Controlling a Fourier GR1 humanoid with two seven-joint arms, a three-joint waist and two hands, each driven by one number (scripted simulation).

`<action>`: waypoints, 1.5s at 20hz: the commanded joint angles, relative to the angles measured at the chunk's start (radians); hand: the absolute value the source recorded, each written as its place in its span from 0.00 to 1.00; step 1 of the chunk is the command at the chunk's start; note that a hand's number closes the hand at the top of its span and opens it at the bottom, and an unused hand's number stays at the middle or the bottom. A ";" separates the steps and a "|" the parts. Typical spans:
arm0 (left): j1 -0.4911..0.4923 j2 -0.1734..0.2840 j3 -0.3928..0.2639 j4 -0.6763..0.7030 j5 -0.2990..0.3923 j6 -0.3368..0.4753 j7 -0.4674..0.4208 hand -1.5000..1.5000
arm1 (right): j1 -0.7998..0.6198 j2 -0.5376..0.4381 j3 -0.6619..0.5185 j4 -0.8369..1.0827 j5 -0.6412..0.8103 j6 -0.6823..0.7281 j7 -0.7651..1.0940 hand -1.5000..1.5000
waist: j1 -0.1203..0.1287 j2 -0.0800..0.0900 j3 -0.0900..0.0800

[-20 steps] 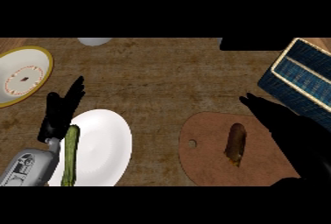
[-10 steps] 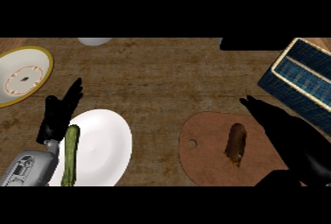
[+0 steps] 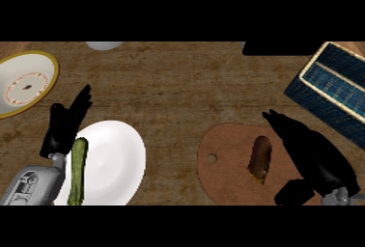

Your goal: Pick the sweet potato from the cutting board and place it in the basket

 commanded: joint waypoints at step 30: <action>-0.061 -0.107 0.152 0.039 -0.129 -0.114 0.017 0.50 | -0.009 0.267 -0.053 0.328 0.314 -0.037 -0.208 0.00 | -0.001 0.000 0.000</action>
